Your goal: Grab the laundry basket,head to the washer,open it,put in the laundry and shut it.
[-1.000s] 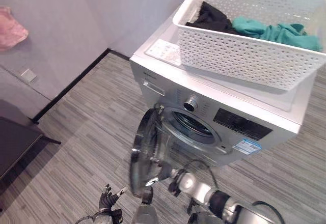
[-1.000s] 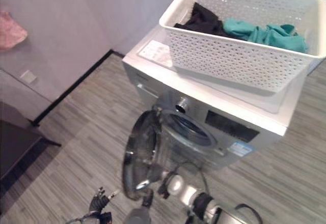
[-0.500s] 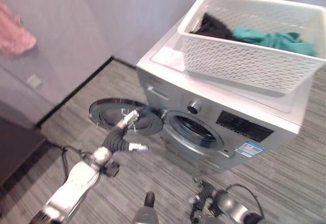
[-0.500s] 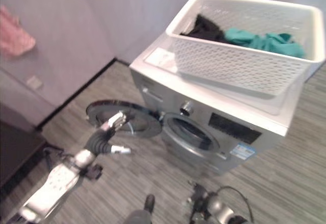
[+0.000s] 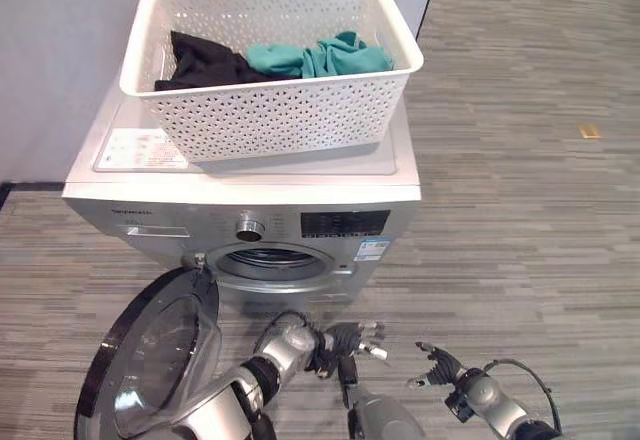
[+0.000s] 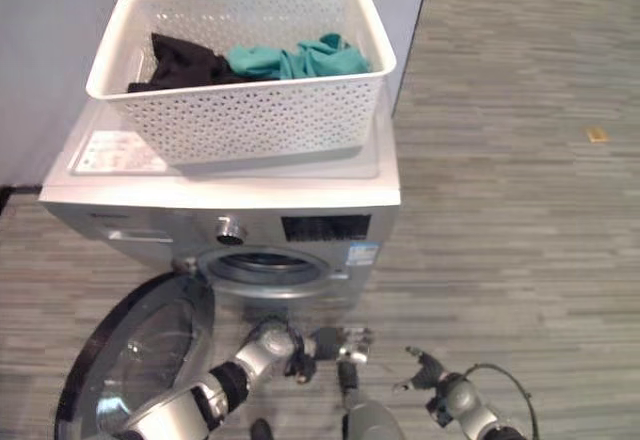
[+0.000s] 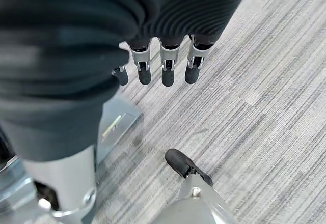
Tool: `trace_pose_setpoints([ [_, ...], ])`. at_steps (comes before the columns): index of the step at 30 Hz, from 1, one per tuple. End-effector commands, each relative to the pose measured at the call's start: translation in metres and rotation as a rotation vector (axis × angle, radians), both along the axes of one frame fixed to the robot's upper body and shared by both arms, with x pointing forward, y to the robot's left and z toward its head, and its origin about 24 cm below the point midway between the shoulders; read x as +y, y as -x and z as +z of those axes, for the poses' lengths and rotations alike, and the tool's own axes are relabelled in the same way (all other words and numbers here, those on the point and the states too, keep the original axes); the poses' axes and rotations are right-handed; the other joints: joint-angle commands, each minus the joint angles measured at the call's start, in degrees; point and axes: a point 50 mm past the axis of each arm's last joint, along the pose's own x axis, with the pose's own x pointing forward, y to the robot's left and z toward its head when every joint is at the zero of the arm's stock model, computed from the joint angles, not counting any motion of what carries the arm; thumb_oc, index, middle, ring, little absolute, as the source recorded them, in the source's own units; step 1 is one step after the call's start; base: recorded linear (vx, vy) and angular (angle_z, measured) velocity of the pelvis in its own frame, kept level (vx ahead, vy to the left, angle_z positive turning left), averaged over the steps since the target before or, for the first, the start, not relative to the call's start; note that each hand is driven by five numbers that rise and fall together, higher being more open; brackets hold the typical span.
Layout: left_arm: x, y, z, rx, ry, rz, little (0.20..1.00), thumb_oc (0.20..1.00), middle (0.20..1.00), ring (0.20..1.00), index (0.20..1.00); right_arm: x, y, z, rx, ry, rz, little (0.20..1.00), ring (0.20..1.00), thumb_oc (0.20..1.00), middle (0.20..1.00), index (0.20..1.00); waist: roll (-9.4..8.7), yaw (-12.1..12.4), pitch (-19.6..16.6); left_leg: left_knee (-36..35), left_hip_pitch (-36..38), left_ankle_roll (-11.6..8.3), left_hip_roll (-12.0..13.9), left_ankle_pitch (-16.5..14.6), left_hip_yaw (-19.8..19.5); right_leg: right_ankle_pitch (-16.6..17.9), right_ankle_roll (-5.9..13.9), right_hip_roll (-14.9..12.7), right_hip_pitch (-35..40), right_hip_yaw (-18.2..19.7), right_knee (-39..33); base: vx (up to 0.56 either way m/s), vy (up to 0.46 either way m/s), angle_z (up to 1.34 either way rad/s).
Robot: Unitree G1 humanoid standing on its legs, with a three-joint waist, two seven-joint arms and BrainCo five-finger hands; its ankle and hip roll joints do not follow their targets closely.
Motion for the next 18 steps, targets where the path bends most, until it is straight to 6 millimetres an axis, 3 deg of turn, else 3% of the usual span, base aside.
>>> trace_pose_setpoints([
  [1,0.061,-0.037,0.015,-0.209,-0.381,-0.069,1.000,1.000,1.000,1.000,1.000,-0.004,-0.018,0.012,-0.087,-0.030,-0.087,1.000,1.000,1.000,1.000,1.000,-2.85,2.0,1.8,0.6,-1.7,1.23,-1.1,0.5,-0.2,-6.3,6.45,-5.0,3.1,2.2,0.0,0.02,0.011,-0.06],
  [2,0.090,-0.024,0.003,-0.172,-0.536,-0.041,1.000,1.000,1.000,1.000,1.000,-0.003,-0.020,0.018,-0.121,-0.053,-0.093,1.000,1.000,1.000,1.000,1.000,-3.33,2.3,2.8,0.6,-1.2,1.37,-1.1,0.4,-0.2,-6.3,6.40,-5.0,3.7,2.0,0.0,0.01,0.001,-0.04],
  [4,0.128,-0.004,-0.009,-0.106,-0.680,0.039,1.000,1.000,1.000,1.000,1.000,-0.004,-0.018,0.026,-0.169,-0.089,-0.122,1.000,1.000,1.000,1.000,1.000,-3.88,2.9,3.6,0.6,-0.5,1.51,-1.1,0.2,-0.3,-6.3,6.43,-5.1,4.3,1.7,0.0,0.02,-0.004,-0.02],
  [6,0.128,-0.004,-0.009,-0.106,-0.681,0.039,1.000,1.000,1.000,1.000,1.000,-0.004,-0.018,0.026,-0.169,-0.089,-0.122,1.000,1.000,1.000,1.000,1.000,-3.92,2.9,3.4,0.6,-0.7,1.53,-1.1,0.4,-0.4,-6.2,6.42,-5.2,4.1,1.7,0.0,0.01,-0.004,-0.02],
  [7,0.150,0.007,-0.012,-0.081,-0.747,0.100,1.000,1.000,1.000,1.000,1.000,-0.004,-0.020,0.032,-0.204,-0.100,-0.117,1.000,1.000,1.000,1.000,1.000,-4.08,3.3,3.8,0.6,-0.5,1.58,-1.1,0.4,-0.5,-6.3,6.43,-5.2,4.3,1.3,0.0,0.03,-0.008,0.05],
  [10,0.182,0.025,-0.015,-0.039,-0.831,0.193,1.000,1.000,1.000,1.000,1.000,-0.004,-0.017,0.039,-0.235,-0.112,-0.106,1.000,1.000,1.000,1.000,1.000,-4.32,4.0,4.0,0.6,-0.5,1.56,-1.0,0.4,-0.6,-6.3,6.46,-5.3,4.4,1.1,0.0,0.01,-0.004,0.01],
  [12,0.213,0.032,-0.008,-0.028,-0.856,0.377,1.000,1.000,1.000,1.000,1.000,-0.006,-0.014,0.043,-0.252,-0.113,-0.100,1.000,1.000,1.000,1.000,1.000,-4.46,4.5,3.8,0.6,-0.7,1.43,-1.0,0.4,-0.4,-6.3,6.54,-5.4,4.2,0.9,0.0,0.00,0.000,0.00],
  [13,0.240,0.033,0.004,-0.024,-0.795,0.687,1.000,1.000,1.000,1.000,1.000,-0.005,-0.009,0.040,-0.247,-0.135,-0.127,1.000,1.000,1.000,1.000,1.000,-4.61,5.1,3.9,0.6,-1.1,1.24,-0.9,0.6,-0.6,-6.3,6.55,-5.4,4.1,0.5,0.0,0.00,0.000,0.00],
  [14,0.241,0.033,0.004,-0.024,-0.795,0.689,1.000,1.000,1.000,1.000,1.000,-0.005,-0.009,0.040,-0.247,-0.136,-0.126,1.000,1.000,1.000,1.000,1.000,-4.66,5.0,3.8,0.6,-1.3,1.27,-1.0,0.7,-0.7,-6.2,6.55,-5.5,3.9,0.4,0.0,-0.01,-0.014,0.04],
  [15,0.256,0.030,0.014,-0.053,-0.776,0.801,1.000,1.000,1.000,1.000,1.000,-0.004,-0.006,0.039,-0.240,-0.143,-0.127,1.000,1.000,1.000,1.000,1.000,-4.63,5.4,3.9,0.6,-1.5,1.14,-0.9,0.6,-0.8,-6.3,6.63,-5.4,3.9,0.2,0.0,0.00,-0.007,0.13],
  [18,0.279,0.038,0.024,-0.060,-0.786,0.908,1.000,1.000,1.000,1.000,1.000,-0.005,0.001,0.037,-0.217,-0.144,-0.120,1.000,1.000,1.000,1.000,1.000,-5.01,5.9,3.6,0.6,-1.5,0.98,-0.6,0.6,-0.6,-6.5,6.71,-5.2,4.0,-0.1,0.0,0.00,-0.012,0.12],
])
